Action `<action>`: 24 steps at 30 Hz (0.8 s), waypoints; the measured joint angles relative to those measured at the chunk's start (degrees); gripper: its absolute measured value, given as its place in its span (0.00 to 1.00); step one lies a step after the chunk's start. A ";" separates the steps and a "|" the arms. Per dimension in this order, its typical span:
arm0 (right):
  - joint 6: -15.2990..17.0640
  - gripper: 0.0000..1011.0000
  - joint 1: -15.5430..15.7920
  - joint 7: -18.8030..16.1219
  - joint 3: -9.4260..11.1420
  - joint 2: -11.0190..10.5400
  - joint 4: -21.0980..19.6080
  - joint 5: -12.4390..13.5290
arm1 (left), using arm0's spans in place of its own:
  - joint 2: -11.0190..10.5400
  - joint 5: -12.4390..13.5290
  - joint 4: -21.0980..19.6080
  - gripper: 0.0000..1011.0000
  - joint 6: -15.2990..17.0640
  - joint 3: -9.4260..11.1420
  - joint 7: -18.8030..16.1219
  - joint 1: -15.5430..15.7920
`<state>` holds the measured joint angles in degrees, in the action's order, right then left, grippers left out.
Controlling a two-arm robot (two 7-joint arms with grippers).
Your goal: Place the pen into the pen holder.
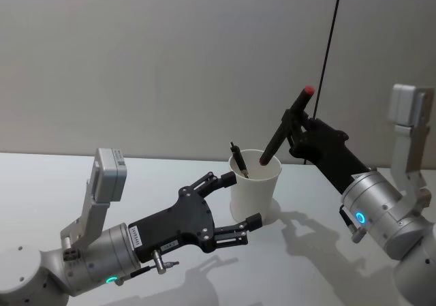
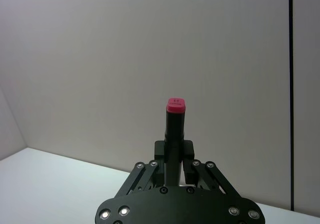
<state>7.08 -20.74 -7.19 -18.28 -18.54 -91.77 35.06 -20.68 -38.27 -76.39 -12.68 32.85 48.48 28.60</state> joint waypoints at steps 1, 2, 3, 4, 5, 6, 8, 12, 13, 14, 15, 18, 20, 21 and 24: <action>-0.01 0.20 -0.13 -0.01 -0.12 0.10 0.24 -0.17 | 0.00 0.00 0.00 0.99 0.00 0.00 0.00 0.00; -0.04 0.20 -0.31 -0.03 -0.32 0.25 0.64 -0.49 | 0.00 0.00 0.00 0.99 0.00 0.00 0.00 0.00; -0.05 0.20 -0.41 -0.04 -0.44 0.32 0.84 -0.65 | 0.00 0.00 0.00 0.99 0.00 0.00 0.00 0.00; -0.09 0.20 -0.49 -0.05 -0.55 0.40 1.03 -0.87 | 0.00 0.00 0.00 0.99 0.00 0.00 0.00 0.00; -0.16 0.20 -0.68 -0.07 -0.79 0.56 1.48 -1.20 | 0.00 0.00 0.00 0.99 0.00 0.00 0.00 0.00; -0.19 0.20 -0.74 -0.08 -0.86 0.61 1.61 -1.38 | 0.00 0.00 0.00 0.99 0.00 0.00 0.00 0.00; -0.31 0.20 -1.01 -0.12 -1.20 0.84 2.26 -1.97 | 0.00 0.00 0.00 0.99 0.00 0.00 0.00 0.00; -0.58 0.20 -1.38 -0.19 -1.74 1.13 3.17 -2.90 | 0.00 0.00 0.00 0.99 0.00 0.00 0.00 0.00; -0.66 0.20 -1.42 -0.20 -1.79 1.17 3.28 -3.08 | 0.00 0.00 0.00 0.99 0.00 0.00 0.00 0.00; -0.77 0.20 -1.56 -0.21 -1.99 1.30 3.66 -3.44 | 0.00 0.00 0.00 0.99 0.00 0.00 0.00 0.00; -0.85 0.20 -1.61 -0.22 -2.07 1.34 3.81 -3.68 | 0.00 0.00 0.00 0.99 0.00 0.00 0.00 0.00; -1.13 0.20 -1.82 -0.22 -2.42 1.55 4.43 -4.46 | 0.00 0.00 0.00 0.99 0.00 0.00 0.00 0.00; -1.28 0.20 -1.89 -0.21 -2.58 1.66 4.70 -4.84 | 0.00 0.00 0.00 0.99 0.00 0.00 0.00 0.00; -1.35 0.20 -1.95 -0.21 -2.71 1.72 4.89 -5.05 | 0.00 0.00 0.00 0.99 0.00 0.00 0.00 0.00; -1.70 0.20 -2.09 -0.16 -3.01 1.91 5.45 -5.88 | 0.00 0.00 0.00 0.99 0.00 0.00 0.00 0.00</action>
<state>5.37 -22.83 -7.34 -21.29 -16.64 -86.31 29.17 -20.68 -38.27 -76.39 -12.68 32.85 48.47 28.61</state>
